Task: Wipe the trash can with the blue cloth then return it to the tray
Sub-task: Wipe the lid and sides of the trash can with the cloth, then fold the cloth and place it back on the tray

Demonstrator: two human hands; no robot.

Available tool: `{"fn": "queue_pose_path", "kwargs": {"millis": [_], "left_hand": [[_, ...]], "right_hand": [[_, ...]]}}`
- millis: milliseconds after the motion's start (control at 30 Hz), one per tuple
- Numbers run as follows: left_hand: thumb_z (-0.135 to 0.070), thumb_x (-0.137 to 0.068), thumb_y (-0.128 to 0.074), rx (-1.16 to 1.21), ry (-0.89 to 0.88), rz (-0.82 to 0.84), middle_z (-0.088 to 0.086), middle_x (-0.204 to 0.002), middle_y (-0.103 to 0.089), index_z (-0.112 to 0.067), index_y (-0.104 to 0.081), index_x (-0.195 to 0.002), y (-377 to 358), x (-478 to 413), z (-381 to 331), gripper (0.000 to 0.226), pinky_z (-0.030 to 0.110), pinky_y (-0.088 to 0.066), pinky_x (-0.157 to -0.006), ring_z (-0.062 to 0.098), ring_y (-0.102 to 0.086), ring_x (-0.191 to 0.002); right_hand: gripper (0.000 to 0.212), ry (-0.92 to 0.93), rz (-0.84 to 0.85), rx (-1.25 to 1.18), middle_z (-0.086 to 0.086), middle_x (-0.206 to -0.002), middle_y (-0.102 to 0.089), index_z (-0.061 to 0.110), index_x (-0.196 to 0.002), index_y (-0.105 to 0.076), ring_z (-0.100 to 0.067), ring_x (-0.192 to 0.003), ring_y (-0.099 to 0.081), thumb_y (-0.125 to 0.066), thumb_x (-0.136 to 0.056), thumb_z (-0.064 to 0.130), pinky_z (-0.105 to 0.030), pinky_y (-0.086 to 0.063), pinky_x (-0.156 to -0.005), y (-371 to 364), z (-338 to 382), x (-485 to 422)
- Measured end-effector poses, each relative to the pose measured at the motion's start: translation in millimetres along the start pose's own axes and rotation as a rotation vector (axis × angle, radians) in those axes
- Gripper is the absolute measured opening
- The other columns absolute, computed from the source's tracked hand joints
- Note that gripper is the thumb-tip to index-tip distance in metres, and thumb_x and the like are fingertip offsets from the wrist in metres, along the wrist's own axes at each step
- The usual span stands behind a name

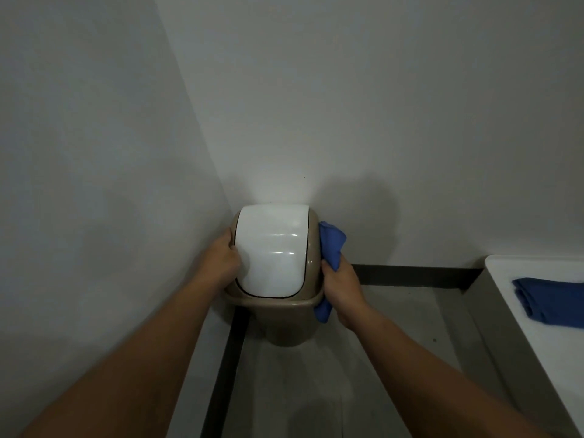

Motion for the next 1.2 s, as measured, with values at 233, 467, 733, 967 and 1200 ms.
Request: {"fn": "queue_pose_path", "kwargs": {"millis": [233,467,733,967,1200], "left_hand": [[-0.003,-0.085,-0.033,-0.031,0.004,-0.035,0.016,-0.126,-0.057,-0.016,-0.051,-0.122,4.9,-8.3,9.9,0.044,0.039,-0.04,-0.093,0.035,-0.05,-0.111],[-0.005,-0.083,-0.034,-0.02,0.048,-0.033,0.023,-0.114,-0.059,-0.009,-0.052,-0.1,6.3,-9.7,11.6,0.025,0.045,-0.043,-0.09,0.039,-0.052,-0.103],[-0.018,-0.086,-0.053,-0.174,-0.477,-0.095,0.012,-0.134,-0.049,-0.017,-0.043,-0.133,-21.4,25.6,-103.4,0.047,0.032,-0.035,-0.098,0.028,-0.047,-0.119],[-0.035,-0.071,-0.075,-0.295,-0.73,0.704,-0.002,-0.156,-0.018,-0.035,-0.01,-0.145,-144.8,62.7,-230.1,0.098,0.031,-0.024,-0.111,0.016,-0.02,-0.14],[-0.037,-0.077,-0.069,-0.524,-0.881,1.009,0.002,-0.101,-0.067,-0.016,-0.058,-0.106,-276.5,127.8,-289.8,0.037,0.035,-0.05,-0.083,0.022,-0.061,-0.091]], "right_hand": [[0.029,0.004,0.012,-0.015,-0.01,-0.105,-0.062,0.019,-0.12,-0.05,-0.022,-0.094,-0.058,-0.038,-0.095,0.027,-0.039,-0.049,-0.086,-14.2,0.9,0.6],[0.028,-0.008,0.057,-0.028,-0.008,-0.108,-0.061,0.021,-0.118,-0.052,-0.022,-0.097,-0.057,-0.039,-0.095,0.029,-0.04,-0.048,-0.09,-11.0,0.8,-0.5],[0.013,-0.083,0.291,0.012,-0.005,-0.107,-0.064,0.024,-0.099,-0.056,-0.018,-0.096,-0.059,-0.051,-0.091,0.033,-0.032,-0.049,-0.077,68.4,16.7,-17.6],[0.026,-0.201,0.658,0.445,-0.006,-0.111,-0.066,0.016,-0.106,-0.061,-0.024,-0.1,-0.064,-0.062,-0.084,0.03,-0.039,-0.053,-0.085,204.7,50.4,-14.5],[0.015,-0.35,0.719,0.533,-0.006,-0.093,-0.07,0.011,-0.099,-0.064,-0.015,-0.082,-0.068,-0.06,-0.085,0.017,-0.025,-0.056,-0.073,346.2,10.8,29.7]]}}
Point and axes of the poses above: each hand's wrist, its own x-axis away from the middle knuckle, its own y-axis out of the back of the hand, z = x × y, the point moved 4 cm from there along -x, towards the middle knuckle
